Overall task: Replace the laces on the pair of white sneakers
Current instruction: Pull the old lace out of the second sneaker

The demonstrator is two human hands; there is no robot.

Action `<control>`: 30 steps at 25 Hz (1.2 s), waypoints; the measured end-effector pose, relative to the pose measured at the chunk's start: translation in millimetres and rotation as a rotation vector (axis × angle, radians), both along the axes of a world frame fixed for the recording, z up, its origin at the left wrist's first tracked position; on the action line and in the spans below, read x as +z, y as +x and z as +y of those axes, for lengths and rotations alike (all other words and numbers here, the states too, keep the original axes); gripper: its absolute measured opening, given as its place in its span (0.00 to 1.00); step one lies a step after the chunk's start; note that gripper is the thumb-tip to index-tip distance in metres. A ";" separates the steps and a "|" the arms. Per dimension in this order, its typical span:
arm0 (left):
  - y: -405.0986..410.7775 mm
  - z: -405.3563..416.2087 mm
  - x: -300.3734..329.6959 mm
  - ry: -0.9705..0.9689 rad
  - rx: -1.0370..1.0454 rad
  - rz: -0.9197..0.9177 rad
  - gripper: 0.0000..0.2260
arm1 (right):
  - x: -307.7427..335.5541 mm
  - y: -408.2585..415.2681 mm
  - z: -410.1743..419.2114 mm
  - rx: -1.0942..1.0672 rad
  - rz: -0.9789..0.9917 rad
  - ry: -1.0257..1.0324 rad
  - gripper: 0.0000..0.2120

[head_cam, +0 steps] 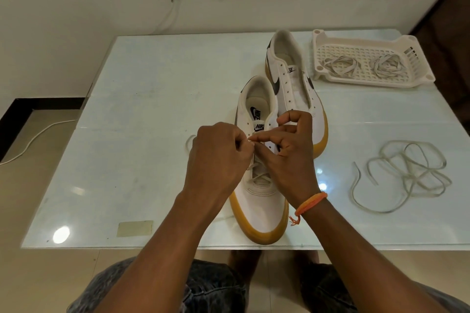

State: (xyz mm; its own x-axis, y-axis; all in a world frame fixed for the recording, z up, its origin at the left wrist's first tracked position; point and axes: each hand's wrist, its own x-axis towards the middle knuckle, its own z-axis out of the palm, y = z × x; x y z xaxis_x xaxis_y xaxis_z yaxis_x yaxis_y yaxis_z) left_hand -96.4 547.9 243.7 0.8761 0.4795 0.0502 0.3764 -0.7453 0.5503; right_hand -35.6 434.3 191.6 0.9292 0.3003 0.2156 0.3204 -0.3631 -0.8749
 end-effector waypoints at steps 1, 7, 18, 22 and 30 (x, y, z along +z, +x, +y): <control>0.1 0.4 -0.6 0.019 -0.014 0.012 0.12 | -1.6 -0.5 0.2 0.004 -0.015 -0.008 0.04; 2.2 -1.8 -0.6 0.031 -0.002 0.042 0.10 | -10.4 -6.4 2.5 -0.021 -0.184 -0.081 0.03; 3.1 8.9 0.6 -0.419 0.050 0.027 0.04 | -7.4 -4.6 -3.0 -0.032 -0.179 0.029 0.04; 8.1 8.3 3.6 -1.197 0.374 0.019 0.02 | -5.9 -3.1 -3.8 -0.011 -0.017 0.154 0.06; 8.3 8.0 5.1 -1.048 0.269 -0.045 0.04 | 7.5 4.4 -10.2 -0.022 -0.245 0.039 0.04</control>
